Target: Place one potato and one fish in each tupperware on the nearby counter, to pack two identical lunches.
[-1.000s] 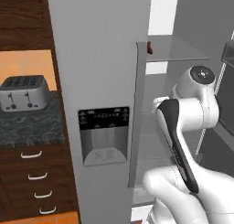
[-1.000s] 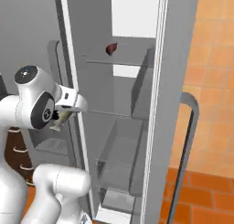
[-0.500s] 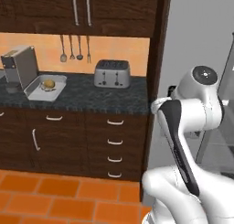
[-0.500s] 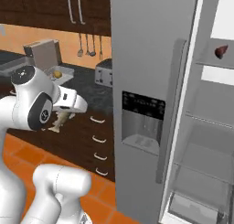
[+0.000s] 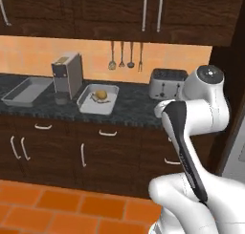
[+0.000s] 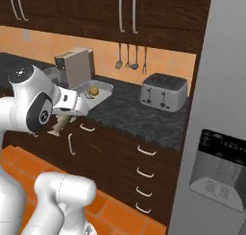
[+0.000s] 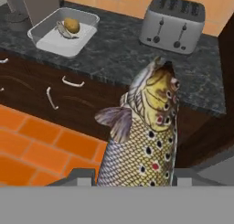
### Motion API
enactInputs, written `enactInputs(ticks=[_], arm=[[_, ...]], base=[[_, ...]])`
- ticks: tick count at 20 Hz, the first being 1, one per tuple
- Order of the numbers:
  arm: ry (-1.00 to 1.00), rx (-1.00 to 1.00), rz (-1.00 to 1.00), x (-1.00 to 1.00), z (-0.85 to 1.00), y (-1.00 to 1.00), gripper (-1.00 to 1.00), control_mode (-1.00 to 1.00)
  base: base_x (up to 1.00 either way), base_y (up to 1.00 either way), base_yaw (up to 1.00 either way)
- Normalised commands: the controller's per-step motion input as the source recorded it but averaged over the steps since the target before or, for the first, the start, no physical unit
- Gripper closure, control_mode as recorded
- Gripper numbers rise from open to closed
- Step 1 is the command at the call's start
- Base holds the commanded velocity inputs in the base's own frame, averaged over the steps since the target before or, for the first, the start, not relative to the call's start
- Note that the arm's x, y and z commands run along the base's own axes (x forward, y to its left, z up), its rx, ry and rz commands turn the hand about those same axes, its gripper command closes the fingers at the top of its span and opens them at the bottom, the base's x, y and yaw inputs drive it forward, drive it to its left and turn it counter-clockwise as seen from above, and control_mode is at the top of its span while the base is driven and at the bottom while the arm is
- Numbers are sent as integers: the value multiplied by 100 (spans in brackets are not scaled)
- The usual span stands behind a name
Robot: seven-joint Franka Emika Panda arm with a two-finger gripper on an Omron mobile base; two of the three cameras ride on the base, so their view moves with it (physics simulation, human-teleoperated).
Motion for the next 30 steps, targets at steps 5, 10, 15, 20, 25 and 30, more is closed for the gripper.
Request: enactInputs(ticks=[5,10,15,20,25,30], arm=[[0,0,0,0,0,0,100,100],[0,0,0,0,0,0,100,100],[0,0,0,0,0,0,100,100],[0,0,0,0,0,0,100,100],[0,0,0,0,0,0,100,100],[0,0,0,0,0,0,100,100]], base=[[100,100,-25],[95,100,-14],[75,100,-9],[61,100,-7],[69,100,-8],[69,100,-16]])
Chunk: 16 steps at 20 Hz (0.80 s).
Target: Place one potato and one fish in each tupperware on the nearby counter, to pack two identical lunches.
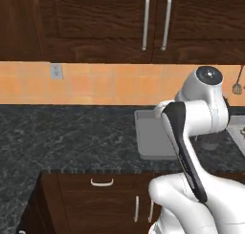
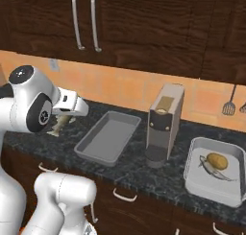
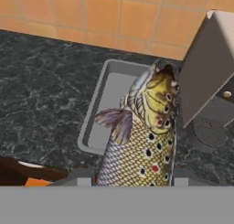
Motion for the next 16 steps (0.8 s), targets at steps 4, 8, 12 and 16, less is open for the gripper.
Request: enactInputs(ticks=[4,8,12,16], arm=[[0,0,0,0,0,0,100,100],[0,0,0,0,0,0,100,100],[0,-1,-10,8,-27,-18,100,-100],[5,1,-2,26,-59,-57,100,-100]], base=[[32,66,-33],[2,-12,-41],[4,-25,-16],[0,0,0]])
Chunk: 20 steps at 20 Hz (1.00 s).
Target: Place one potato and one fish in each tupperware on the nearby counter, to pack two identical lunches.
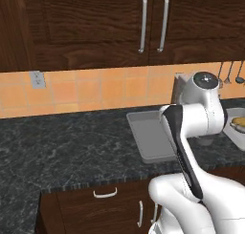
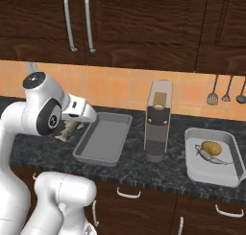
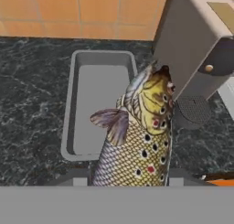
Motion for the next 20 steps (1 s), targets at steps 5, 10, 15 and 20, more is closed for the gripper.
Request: enactInputs(ticks=[5,10,15,20], arm=[[32,6,17,92,-88,-6,100,-100],[16,0,26,100,-71,40,100,-100],[8,0,7,67,-58,9,100,-100],[0,0,0,42,-54,-3,100,-100]], base=[[0,0,0],[0,0,0],[0,0,0],[0,0,0]])
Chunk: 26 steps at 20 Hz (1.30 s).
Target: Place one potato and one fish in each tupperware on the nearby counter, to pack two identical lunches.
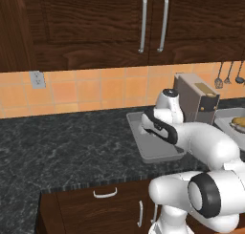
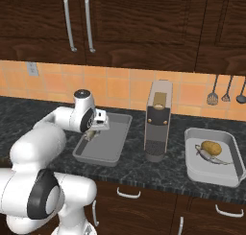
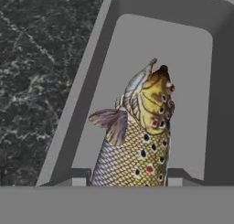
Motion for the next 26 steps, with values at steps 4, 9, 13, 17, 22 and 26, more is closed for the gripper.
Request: enactInputs(ticks=[4,9,13,17,22,26], arm=[[0,0,0,36,-72,-3,100,-100],[0,0,0,48,-60,-1,100,-100],[-4,0,0,41,-15,0,-100,-100],[-6,0,-1,22,26,0,-100,-100],[-12,0,-4,-5,25,0,-100,-100],[-17,0,-2,-100,89,0,-100,-100]], base=[[0,0,0],[0,0,0],[0,0,0],[0,0,0],[0,0,0],[0,0,0]])
